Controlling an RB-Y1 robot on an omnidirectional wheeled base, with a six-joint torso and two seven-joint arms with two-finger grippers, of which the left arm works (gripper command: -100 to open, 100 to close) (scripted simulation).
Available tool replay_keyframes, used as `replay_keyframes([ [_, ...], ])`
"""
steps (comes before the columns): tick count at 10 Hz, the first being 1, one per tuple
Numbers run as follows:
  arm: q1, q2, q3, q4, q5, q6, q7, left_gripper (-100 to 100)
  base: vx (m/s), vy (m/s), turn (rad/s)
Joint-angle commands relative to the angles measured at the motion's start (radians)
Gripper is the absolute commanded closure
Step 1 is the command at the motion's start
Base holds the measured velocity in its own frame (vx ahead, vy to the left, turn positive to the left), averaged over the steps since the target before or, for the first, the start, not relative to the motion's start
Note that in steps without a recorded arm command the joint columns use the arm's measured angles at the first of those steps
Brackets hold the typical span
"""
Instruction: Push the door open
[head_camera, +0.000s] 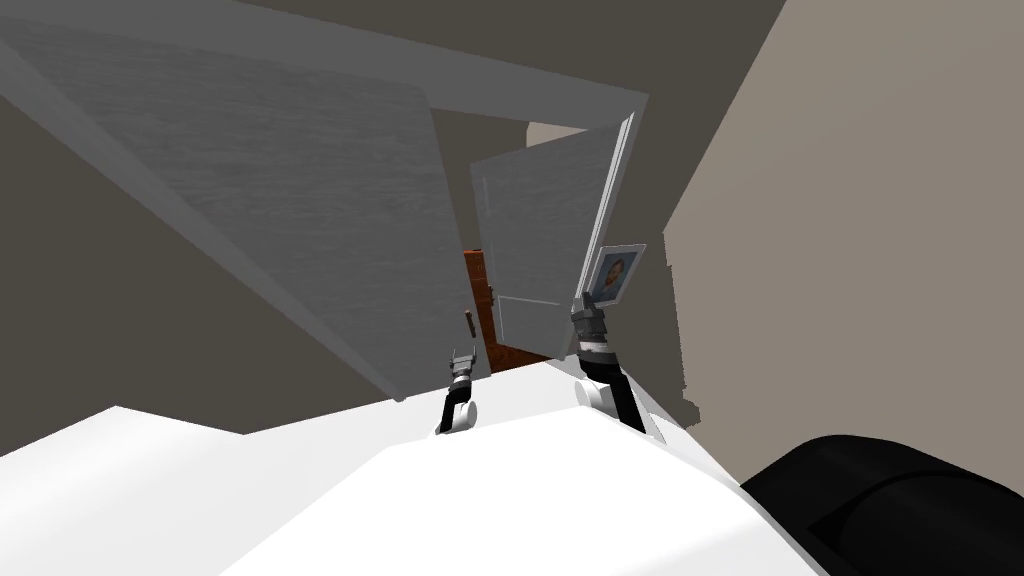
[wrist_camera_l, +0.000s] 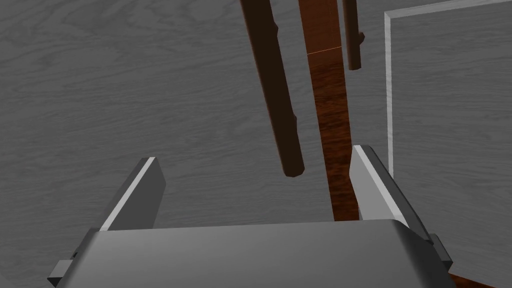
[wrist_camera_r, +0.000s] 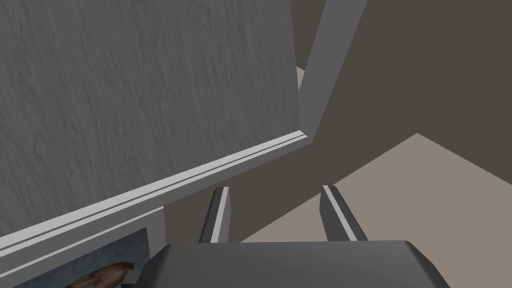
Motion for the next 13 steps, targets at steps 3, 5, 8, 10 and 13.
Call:
replay_keyframes([
  [3, -0.028, -0.013, -0.009, 0.067, 0.027, -0.015, 0.052, -100, 0.055, 0.072, -0.093],
  [5, -0.043, -0.02, -0.013, 0.103, 0.04, -0.023, 0.078, -100, 0.04, 0.07, -0.083],
  [8, -0.065, -0.032, -0.02, 0.154, 0.059, -0.035, 0.115, -100, 0.058, 0.073, -0.09],
  [10, -0.078, -0.04, -0.024, 0.184, 0.071, -0.041, 0.137, -100, 0.053, 0.064, -0.063],
  [13, -0.072, -0.004, -0.02, 0.176, 0.07, -0.041, 0.135, -100, 0.116, 0.02, -0.024],
])
